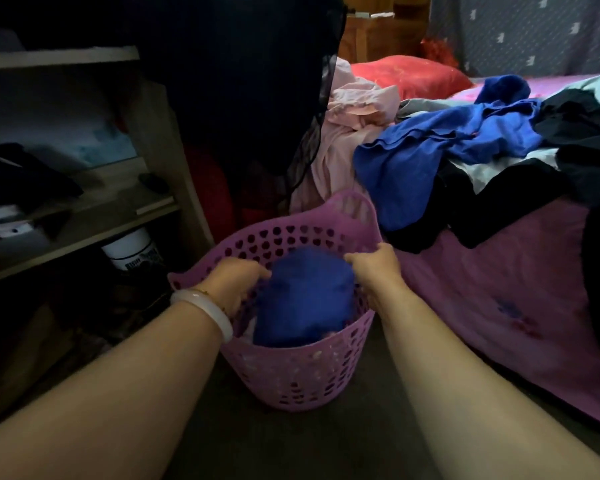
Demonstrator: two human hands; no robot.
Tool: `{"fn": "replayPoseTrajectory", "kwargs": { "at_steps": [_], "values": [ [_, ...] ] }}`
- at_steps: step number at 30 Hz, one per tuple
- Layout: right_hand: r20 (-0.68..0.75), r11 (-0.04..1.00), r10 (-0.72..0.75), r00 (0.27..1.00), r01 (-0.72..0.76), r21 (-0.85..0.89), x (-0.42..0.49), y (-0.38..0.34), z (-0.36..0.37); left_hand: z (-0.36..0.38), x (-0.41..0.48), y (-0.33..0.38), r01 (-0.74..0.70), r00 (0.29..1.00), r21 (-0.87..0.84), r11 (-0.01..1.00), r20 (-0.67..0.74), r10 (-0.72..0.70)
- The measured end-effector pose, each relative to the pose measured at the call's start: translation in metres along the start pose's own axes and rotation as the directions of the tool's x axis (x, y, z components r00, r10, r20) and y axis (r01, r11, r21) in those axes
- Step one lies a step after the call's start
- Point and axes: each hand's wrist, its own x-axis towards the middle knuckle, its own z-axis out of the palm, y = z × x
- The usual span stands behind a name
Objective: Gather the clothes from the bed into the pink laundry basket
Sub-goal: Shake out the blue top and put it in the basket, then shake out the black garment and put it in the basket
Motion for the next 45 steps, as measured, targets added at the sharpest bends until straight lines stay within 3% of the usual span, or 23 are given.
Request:
{"fn": "replayPoseTrajectory", "kwargs": {
  "at_steps": [2, 9, 12, 14, 16, 17, 19, 21, 23, 26, 29, 30, 31, 33, 35, 37, 39, 45],
  "values": [
    [-0.101, 0.999, -0.046, 0.994, 0.043, -0.027, -0.015, -0.004, -0.01, 0.008, 0.002, -0.012, 0.02, 1.0, 0.013, 1.0, 0.013, -0.02],
    [-0.199, 0.98, -0.154, 0.968, 0.175, 0.094, -0.04, 0.01, -0.051, 0.045, -0.013, -0.015, -0.056, 0.998, -0.129, 0.99, 0.018, 0.059],
    [-0.24, 0.978, -0.207, 0.948, 0.209, -0.018, -0.057, 0.034, -0.076, 0.072, -0.039, -0.017, -0.113, 0.993, -0.185, 0.976, 0.013, 0.118],
    [-0.138, 0.948, -0.248, 0.959, 0.21, -0.24, -0.076, 0.06, -0.09, 0.089, -0.06, -0.024, -0.137, 0.988, -0.205, 0.969, 0.037, 0.147],
    [0.184, 0.767, -0.116, 0.976, 0.206, -0.607, -0.1, 0.094, -0.102, 0.107, -0.082, -0.038, -0.092, 0.984, -0.201, 0.975, 0.133, 0.12],
    [0.351, 0.617, 0.075, 0.933, 0.233, -0.752, -0.114, 0.114, -0.109, 0.118, -0.092, -0.05, -0.052, 0.98, -0.164, 0.985, 0.182, 0.082],
    [0.502, 0.331, 0.48, 0.719, 0.382, -0.863, -0.145, 0.149, -0.117, 0.135, -0.103, -0.076, 0.018, 0.964, -0.026, 0.999, 0.265, -0.01],
    [0.494, 0.204, 0.688, 0.532, 0.51, -0.835, -0.177, 0.182, -0.124, 0.146, -0.112, -0.104, 0.067, 0.921, 0.117, 0.991, 0.374, -0.106],
    [0.506, 0.204, 0.729, 0.46, 0.561, -0.803, -0.203, 0.209, -0.127, 0.151, -0.119, -0.131, 0.083, 0.878, 0.253, 0.964, 0.439, -0.191],
    [0.583, 0.191, 0.697, 0.417, 0.676, -0.712, -0.232, 0.246, -0.124, 0.15, -0.124, -0.16, 0.06, 0.84, 0.37, 0.927, 0.483, -0.247],
    [0.583, 0.011, 0.691, 0.427, 0.8, -0.599, -0.255, 0.273, -0.118, 0.144, -0.121, -0.166, 0.019, 0.856, 0.401, 0.916, 0.467, -0.222],
    [0.572, -0.003, 0.702, 0.425, 0.805, -0.594, -0.255, 0.283, -0.115, 0.14, -0.12, -0.166, 0.018, 0.864, 0.405, 0.914, 0.454, -0.219],
    [0.555, 0.036, 0.717, 0.421, 0.773, -0.633, -0.255, 0.284, -0.112, 0.137, -0.117, -0.166, 0.009, 0.875, 0.397, 0.918, 0.44, -0.199],
    [0.525, 0.234, 0.738, 0.424, 0.569, -0.788, -0.242, 0.269, -0.109, 0.131, -0.109, -0.167, -0.018, 0.887, 0.379, 0.925, 0.433, -0.16],
    [0.557, 0.429, 0.635, 0.535, 0.355, -0.831, -0.22, 0.239, -0.113, 0.126, -0.103, -0.168, -0.036, 0.885, 0.389, 0.921, 0.44, -0.152],
    [0.588, 0.636, 0.485, 0.647, 0.2, -0.745, -0.194, 0.201, -0.122, 0.121, -0.1, -0.167, -0.021, 0.873, 0.4, 0.916, 0.453, -0.178],
    [0.611, 0.804, 0.408, 0.678, 0.05, -0.592, -0.176, 0.162, -0.13, 0.117, -0.099, -0.167, 0.015, 0.852, 0.379, 0.925, 0.48, -0.21],
    [0.667, 0.967, 0.241, 0.705, -0.114, -0.229, -0.144, 0.099, -0.145, 0.106, -0.095, -0.152, 0.122, 0.774, 0.128, 0.984, 0.608, -0.175]
  ]
}}
